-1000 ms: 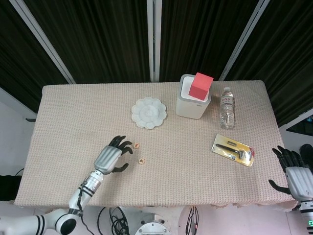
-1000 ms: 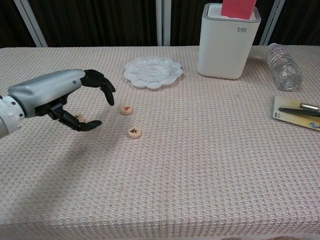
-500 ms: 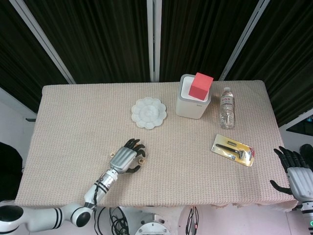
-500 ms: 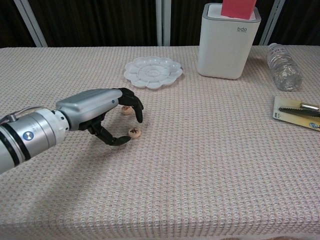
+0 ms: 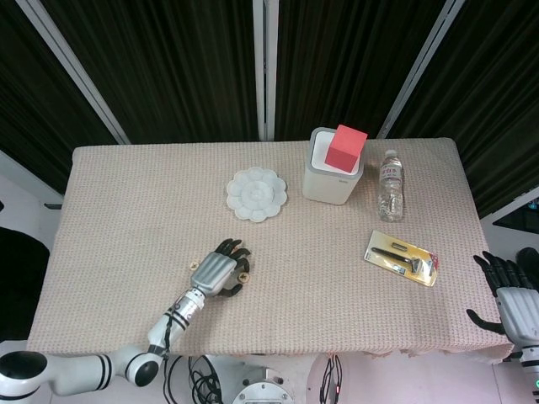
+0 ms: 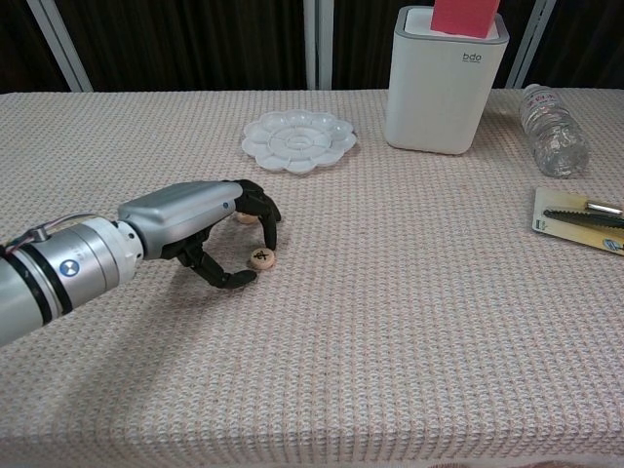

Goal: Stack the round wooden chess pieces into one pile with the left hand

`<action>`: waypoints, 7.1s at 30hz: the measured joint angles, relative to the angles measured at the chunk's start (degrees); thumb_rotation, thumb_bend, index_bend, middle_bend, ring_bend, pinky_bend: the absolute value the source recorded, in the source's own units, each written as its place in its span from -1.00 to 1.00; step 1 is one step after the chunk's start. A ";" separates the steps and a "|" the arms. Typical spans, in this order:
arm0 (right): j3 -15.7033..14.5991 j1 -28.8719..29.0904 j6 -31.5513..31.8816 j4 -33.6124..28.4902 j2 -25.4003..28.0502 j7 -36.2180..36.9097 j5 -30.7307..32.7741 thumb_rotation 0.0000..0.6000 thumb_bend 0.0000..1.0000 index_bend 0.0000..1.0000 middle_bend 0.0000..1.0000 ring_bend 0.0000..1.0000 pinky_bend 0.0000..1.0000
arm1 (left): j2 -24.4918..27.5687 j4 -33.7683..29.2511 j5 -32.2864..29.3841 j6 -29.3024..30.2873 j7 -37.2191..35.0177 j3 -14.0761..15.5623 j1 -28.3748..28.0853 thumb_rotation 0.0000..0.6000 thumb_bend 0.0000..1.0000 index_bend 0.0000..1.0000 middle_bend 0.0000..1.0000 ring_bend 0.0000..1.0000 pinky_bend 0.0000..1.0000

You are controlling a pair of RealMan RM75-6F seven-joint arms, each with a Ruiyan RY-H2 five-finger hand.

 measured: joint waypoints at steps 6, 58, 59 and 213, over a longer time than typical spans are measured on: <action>-0.05 -0.07 0.03 0.11 -0.07 0.04 -0.01 1.00 -0.70 -1.00 -1.00 -1.00 -1.00 | -0.32 0.33 -0.31 0.01 0.08 0.07 -0.06 1.00 -0.38 -0.11 -0.65 -1.00 -1.00; 0.01 -0.13 1.04 -1.62 0.25 -1.38 -0.91 1.00 -0.71 -1.00 -1.00 -1.00 -1.00 | 13.77 -8.36 -3.07 5.48 -1.86 0.72 6.31 1.00 -0.38 -0.04 -0.63 -1.00 -1.00; 0.00 -0.12 1.09 -1.66 0.28 -1.42 -1.01 1.00 -0.70 -1.00 -1.00 -1.00 -1.00 | 13.83 -8.30 -3.14 5.47 -1.90 0.70 6.35 1.00 -0.38 -0.04 -0.63 -1.00 -1.00; -0.19 -0.52 0.71 -1.64 1.04 -0.85 -0.32 1.00 -0.65 -1.00 -1.00 -1.00 -1.00 | 17.05 -14.97 -10.78 8.37 -1.60 0.88 7.95 1.00 -0.38 0.00 -0.56 -1.00 -1.00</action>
